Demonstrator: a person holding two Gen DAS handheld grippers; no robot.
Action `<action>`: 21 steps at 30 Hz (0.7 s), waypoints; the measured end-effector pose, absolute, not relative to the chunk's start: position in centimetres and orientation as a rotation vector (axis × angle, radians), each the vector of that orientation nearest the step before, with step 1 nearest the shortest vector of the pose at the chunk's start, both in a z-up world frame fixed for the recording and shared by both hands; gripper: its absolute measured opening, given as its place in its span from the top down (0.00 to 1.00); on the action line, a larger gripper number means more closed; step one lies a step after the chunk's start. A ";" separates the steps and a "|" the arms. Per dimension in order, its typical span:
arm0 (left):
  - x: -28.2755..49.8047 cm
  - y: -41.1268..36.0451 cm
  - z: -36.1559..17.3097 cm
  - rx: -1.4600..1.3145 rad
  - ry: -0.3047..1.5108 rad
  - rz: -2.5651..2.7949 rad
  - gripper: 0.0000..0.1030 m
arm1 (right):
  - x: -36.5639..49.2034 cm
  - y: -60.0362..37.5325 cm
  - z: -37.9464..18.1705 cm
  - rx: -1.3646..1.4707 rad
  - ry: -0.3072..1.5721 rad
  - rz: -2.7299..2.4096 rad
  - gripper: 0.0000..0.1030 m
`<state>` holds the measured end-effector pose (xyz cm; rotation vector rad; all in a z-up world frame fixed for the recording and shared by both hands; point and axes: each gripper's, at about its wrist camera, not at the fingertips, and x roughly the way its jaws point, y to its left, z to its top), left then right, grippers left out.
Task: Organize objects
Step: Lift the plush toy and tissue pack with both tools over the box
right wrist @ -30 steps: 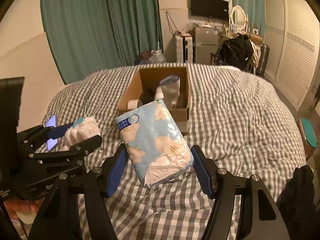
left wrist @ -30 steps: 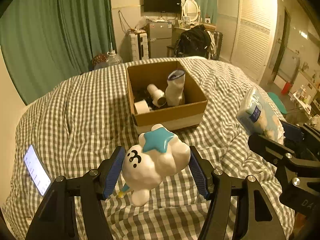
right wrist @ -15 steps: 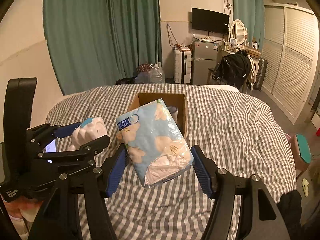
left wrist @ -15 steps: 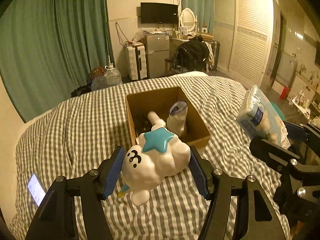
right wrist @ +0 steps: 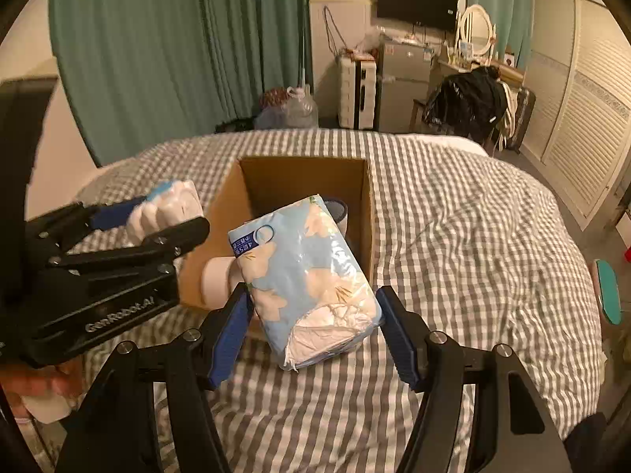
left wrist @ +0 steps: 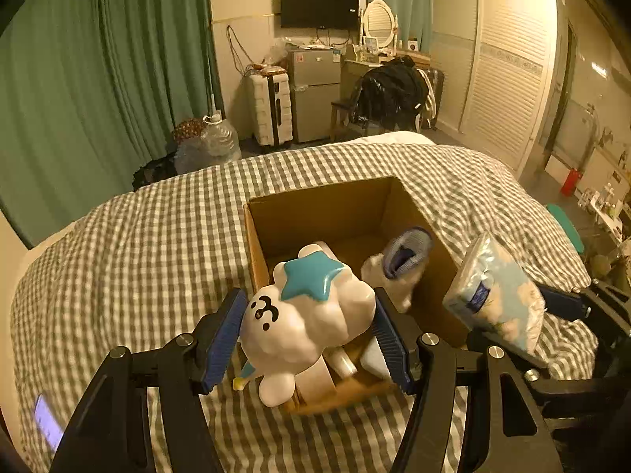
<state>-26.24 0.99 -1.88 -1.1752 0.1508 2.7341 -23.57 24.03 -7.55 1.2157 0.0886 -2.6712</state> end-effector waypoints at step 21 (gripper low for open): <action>-32.7 2.3 -6.5 -1.189 0.163 2.731 0.37 | -38.8 23.9 -11.5 1.216 0.003 -2.665 0.38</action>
